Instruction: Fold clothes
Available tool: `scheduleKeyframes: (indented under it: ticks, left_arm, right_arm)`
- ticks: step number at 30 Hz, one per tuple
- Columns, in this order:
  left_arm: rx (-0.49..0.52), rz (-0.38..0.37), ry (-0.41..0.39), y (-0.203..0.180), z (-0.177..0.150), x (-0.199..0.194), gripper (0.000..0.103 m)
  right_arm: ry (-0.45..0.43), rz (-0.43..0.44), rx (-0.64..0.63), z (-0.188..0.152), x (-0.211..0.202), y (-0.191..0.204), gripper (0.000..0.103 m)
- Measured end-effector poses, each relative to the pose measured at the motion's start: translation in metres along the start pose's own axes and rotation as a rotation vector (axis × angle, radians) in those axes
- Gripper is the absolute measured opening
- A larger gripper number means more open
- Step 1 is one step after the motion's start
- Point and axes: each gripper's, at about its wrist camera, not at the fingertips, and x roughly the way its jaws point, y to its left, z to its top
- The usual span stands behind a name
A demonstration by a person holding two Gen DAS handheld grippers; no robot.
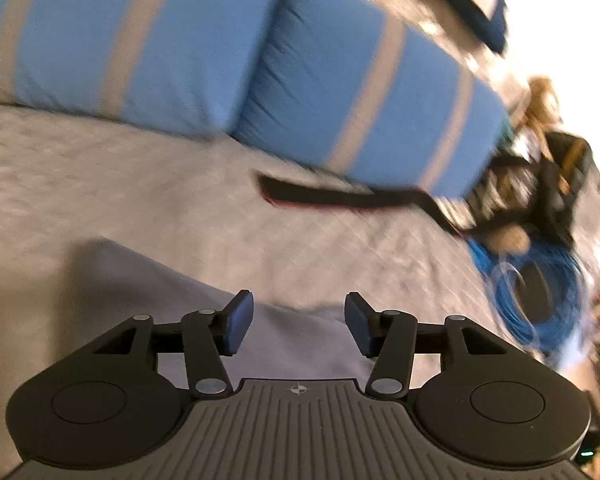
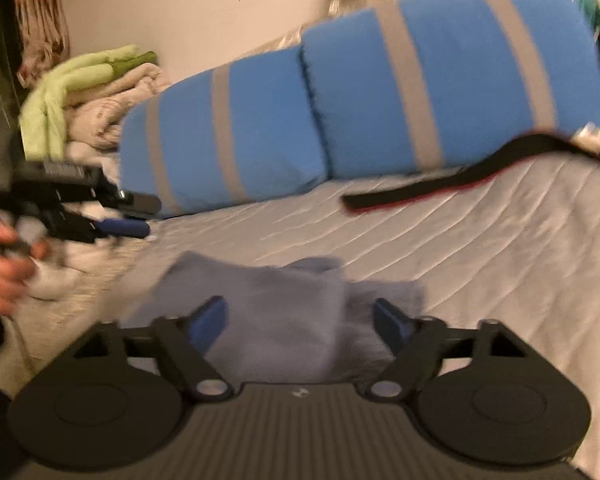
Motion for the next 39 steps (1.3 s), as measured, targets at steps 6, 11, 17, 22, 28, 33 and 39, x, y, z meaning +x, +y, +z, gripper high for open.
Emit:
scheduleKeyframes:
  ticks: [6,11,17,22,28,33,39]
  left_arm:
    - [-0.076,0.044,-0.089,0.068,-0.009,-0.003,0.049]
    - [-0.105,0.067,-0.136,0.101,-0.019,0.001,0.049]
    - [-0.09,0.076,-0.152,0.114,-0.017,0.002,0.049]
    - [-0.143,0.076,-0.132,0.125,-0.018,0.003,0.049]
    - [-0.183,0.097,-0.124,0.137,-0.019,0.004,0.049]
    - [-0.168,0.094,-0.135,0.134,-0.019,0.003,0.049]
    - [-0.142,0.093,-0.143,0.129,-0.019,0.004,0.049]
  right_arm:
    - [0.134,-0.008,0.089,0.007,0.038,-0.012,0.069]
    - [0.251,0.033,0.265,-0.001,0.059,-0.034,0.047]
    - [0.291,0.047,0.333,-0.006,0.066,-0.041,0.014]
    - [0.242,0.082,0.326,-0.001,0.047,-0.037,0.011]
    - [0.214,0.041,0.376,-0.001,0.028,-0.05,0.01]
    - [0.189,0.003,0.409,0.002,0.02,-0.063,0.01]
    - [0.156,-0.018,0.377,0.005,0.017,-0.062,0.028]
